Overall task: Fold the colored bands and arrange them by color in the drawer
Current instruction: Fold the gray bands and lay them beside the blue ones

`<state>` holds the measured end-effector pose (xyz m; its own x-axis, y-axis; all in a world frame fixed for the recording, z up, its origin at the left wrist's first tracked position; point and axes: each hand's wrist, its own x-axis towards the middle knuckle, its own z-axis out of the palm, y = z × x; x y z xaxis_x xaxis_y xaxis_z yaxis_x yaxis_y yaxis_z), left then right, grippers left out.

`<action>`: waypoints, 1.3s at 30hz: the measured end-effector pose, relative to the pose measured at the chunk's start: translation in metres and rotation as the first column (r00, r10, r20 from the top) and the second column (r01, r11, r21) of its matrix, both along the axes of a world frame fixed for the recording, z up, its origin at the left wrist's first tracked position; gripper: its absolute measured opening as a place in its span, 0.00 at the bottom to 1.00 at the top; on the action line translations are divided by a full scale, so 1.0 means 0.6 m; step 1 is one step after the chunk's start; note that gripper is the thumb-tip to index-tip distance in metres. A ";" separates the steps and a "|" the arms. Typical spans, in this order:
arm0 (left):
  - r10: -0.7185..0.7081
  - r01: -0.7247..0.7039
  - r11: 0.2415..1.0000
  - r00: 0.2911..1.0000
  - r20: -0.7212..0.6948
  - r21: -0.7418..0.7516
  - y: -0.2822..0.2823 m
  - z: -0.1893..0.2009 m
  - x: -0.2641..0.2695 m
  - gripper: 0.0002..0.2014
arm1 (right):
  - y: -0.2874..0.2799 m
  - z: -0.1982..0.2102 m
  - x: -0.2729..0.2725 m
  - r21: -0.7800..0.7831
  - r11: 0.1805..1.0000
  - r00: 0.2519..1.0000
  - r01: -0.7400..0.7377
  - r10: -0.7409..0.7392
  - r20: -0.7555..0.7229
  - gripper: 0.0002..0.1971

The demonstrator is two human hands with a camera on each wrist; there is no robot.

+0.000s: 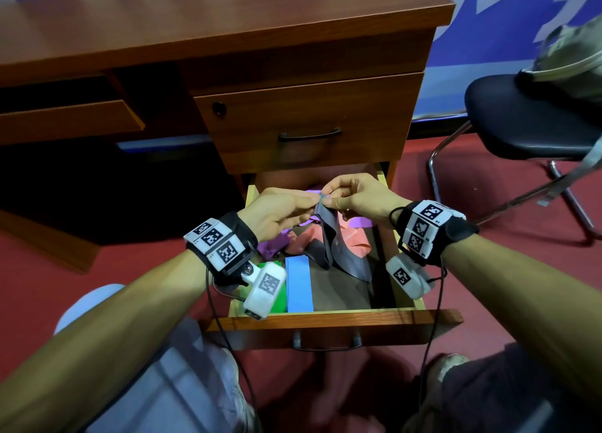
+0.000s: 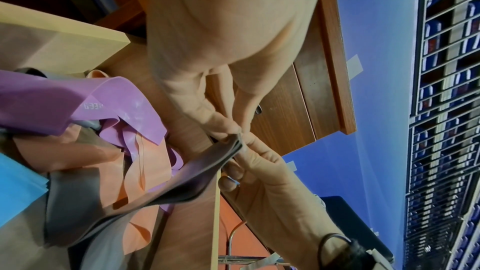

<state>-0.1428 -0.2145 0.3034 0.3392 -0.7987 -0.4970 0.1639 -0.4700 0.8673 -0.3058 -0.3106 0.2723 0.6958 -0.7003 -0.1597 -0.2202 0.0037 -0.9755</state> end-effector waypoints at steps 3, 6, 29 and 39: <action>-0.034 0.036 0.999 0.996 0.082 -0.016 0.002 0.003 0.002 0.06 | 0.000 0.000 -0.003 -0.013 1.000 0.999 0.025 -0.026 -0.026 0.06; -0.037 0.045 0.998 0.988 0.150 -0.048 0.002 0.003 0.000 0.10 | 0.001 0.001 -0.004 0.063 0.998 1.000 0.013 -0.012 -0.017 0.11; 0.302 0.196 0.846 0.590 0.749 -0.496 -0.006 0.062 0.059 0.10 | -0.017 0.031 0.052 0.241 0.961 0.969 0.137 -0.181 0.171 0.06; 0.549 0.006 0.726 0.597 0.584 -0.688 -0.008 0.064 0.131 0.09 | 0.041 -0.063 0.129 -0.136 0.861 0.731 -0.490 0.321 -0.602 0.12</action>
